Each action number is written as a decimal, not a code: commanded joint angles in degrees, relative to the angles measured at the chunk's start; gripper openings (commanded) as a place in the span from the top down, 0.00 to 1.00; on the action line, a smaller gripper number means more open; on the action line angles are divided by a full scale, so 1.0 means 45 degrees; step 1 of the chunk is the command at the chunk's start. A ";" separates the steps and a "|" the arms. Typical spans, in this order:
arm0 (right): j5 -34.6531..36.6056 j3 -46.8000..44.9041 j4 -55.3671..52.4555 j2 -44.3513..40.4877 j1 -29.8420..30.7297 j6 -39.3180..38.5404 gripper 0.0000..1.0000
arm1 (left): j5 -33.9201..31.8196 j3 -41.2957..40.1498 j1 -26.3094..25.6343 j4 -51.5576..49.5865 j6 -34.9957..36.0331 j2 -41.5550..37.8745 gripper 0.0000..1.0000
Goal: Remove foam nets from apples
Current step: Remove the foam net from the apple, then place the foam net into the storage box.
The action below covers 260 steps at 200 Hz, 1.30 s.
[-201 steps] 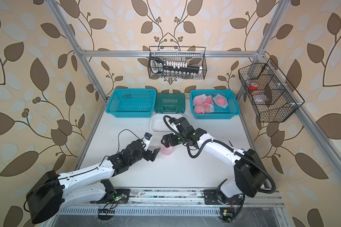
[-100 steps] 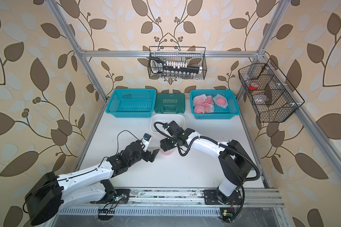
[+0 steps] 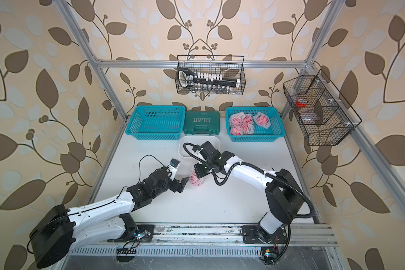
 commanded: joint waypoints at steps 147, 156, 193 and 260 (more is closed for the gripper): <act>-0.3096 0.0968 0.7389 0.0857 -0.3862 0.5297 1.00 | 0.0068 0.0198 0.0200 0.0128 -0.0732 -0.1643 0.01; -0.2979 0.1065 0.8047 0.1465 -0.3845 0.5702 1.00 | 0.0069 0.0211 0.0196 0.0013 -0.0785 -0.1728 0.01; -0.2535 0.1680 0.9487 0.3817 -0.3675 0.6772 1.00 | 0.0050 0.0067 0.0199 -0.0192 -0.0826 -0.2191 0.01; -0.1427 0.2834 0.8313 0.5665 -0.3375 0.6184 0.80 | 0.0051 0.0036 0.0200 -0.0375 -0.0844 -0.2187 0.01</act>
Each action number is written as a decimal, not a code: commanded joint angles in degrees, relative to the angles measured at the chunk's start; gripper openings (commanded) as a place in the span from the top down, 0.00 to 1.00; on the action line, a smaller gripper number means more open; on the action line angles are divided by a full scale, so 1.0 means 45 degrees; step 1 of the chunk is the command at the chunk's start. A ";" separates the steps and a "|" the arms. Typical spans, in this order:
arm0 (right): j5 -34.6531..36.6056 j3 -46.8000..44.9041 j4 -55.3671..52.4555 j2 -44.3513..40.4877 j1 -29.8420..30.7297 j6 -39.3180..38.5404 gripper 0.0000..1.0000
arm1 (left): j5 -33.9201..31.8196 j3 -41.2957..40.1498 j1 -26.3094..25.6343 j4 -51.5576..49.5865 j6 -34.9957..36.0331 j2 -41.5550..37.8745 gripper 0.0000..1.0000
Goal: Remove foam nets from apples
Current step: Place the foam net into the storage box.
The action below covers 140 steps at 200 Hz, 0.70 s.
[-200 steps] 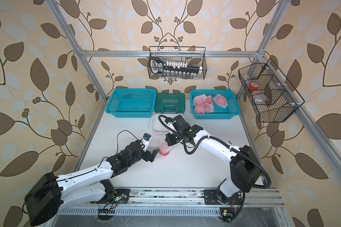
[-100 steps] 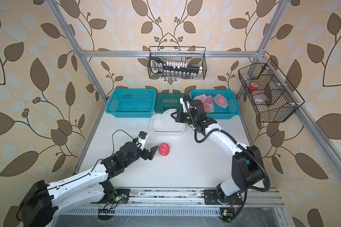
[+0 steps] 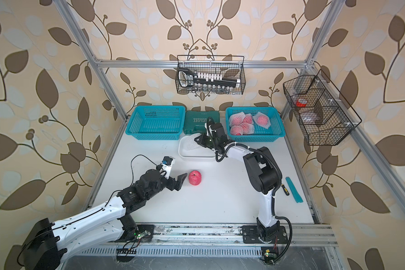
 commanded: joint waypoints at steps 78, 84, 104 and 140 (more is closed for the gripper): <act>0.3763 0.0893 -0.4753 -0.0778 0.0009 -0.3509 0.24 | 0.0090 0.0210 0.0107 0.0147 -0.0178 0.0382 0.01; 0.4010 0.1062 -0.5258 -0.0819 0.0006 -0.3782 0.21 | 0.0094 0.0240 0.0112 0.0148 -0.0179 0.0431 0.01; 0.4750 0.1381 -0.6478 -0.1148 -0.0001 -0.4609 0.18 | 0.0230 0.0429 0.0109 -0.0048 -0.0063 0.0644 0.01; 0.5130 0.1131 -0.7138 -0.2678 0.0000 -0.5423 0.05 | 0.0978 0.0950 0.0101 -0.0780 0.0266 0.1014 0.01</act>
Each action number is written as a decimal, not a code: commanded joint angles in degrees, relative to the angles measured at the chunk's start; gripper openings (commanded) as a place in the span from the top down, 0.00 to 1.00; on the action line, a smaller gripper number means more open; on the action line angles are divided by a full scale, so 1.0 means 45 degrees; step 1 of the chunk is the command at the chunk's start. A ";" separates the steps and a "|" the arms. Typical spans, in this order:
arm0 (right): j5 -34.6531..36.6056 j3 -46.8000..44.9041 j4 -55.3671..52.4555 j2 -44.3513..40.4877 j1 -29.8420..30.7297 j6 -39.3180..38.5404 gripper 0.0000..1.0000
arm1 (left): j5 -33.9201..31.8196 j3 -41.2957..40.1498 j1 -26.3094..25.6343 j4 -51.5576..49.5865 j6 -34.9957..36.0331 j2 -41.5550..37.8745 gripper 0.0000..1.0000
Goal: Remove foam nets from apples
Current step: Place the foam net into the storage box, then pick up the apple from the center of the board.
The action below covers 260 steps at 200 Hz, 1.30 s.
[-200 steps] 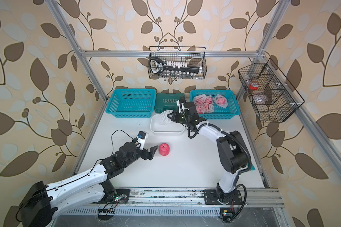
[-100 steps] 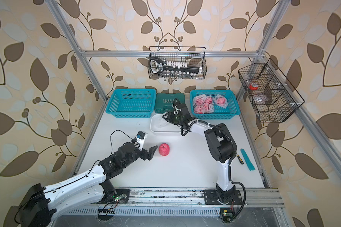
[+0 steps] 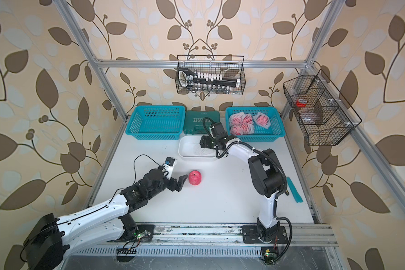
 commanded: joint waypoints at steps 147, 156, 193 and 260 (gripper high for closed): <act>-0.0737 -0.9289 0.5936 -0.8809 -0.0125 -0.1140 0.01 | 0.3110 0.2508 0.0090 0.0264 0.0636 0.4093 0.01; -0.0401 -1.0170 0.6829 -0.9358 -0.0137 -0.1059 0.01 | 0.3153 0.2572 0.0091 0.0456 0.0642 0.4407 0.01; 0.0425 -1.2965 0.9975 -1.0445 -0.0045 -0.0997 0.01 | 0.3018 0.2823 0.0092 0.1200 0.0637 0.5579 0.01; 0.1066 -1.4623 1.3203 -1.0465 0.1023 -0.1921 0.01 | 0.3078 0.3723 0.0090 0.1601 0.1036 0.7702 0.04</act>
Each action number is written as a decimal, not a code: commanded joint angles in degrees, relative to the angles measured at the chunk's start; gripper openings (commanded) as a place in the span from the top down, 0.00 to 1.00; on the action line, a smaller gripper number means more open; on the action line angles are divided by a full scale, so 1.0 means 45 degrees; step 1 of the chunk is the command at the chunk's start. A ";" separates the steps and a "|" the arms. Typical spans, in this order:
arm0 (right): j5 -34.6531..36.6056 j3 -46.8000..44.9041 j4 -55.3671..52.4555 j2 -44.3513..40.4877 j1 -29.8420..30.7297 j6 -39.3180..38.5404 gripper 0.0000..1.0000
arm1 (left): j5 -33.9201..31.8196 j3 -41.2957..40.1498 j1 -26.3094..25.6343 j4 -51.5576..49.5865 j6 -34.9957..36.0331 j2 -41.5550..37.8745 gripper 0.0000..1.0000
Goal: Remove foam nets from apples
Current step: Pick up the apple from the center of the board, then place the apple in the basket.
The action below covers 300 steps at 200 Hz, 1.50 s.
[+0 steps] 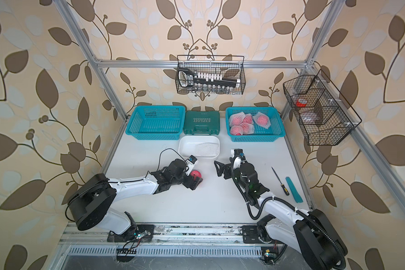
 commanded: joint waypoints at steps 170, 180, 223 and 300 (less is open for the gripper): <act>0.0393 -0.1284 0.4000 -0.0211 0.1261 -0.1176 0.01 | -0.0377 0.2212 0.0270 -0.2524 0.0891 -0.1710 0.46; 0.0587 -0.1324 0.3959 -0.0309 0.1252 -0.1148 0.01 | -0.0494 0.2703 0.0510 -0.2918 0.1102 -0.1925 0.46; 0.0658 -0.1285 0.3792 -0.0353 0.1260 -0.1048 0.01 | -0.0316 0.4637 0.3311 -0.3149 0.1576 -0.1664 0.46; 0.0835 -0.1237 0.3357 -0.0620 0.1271 -0.1097 0.01 | 0.1138 1.0346 0.7796 -0.3821 0.1501 0.3786 0.46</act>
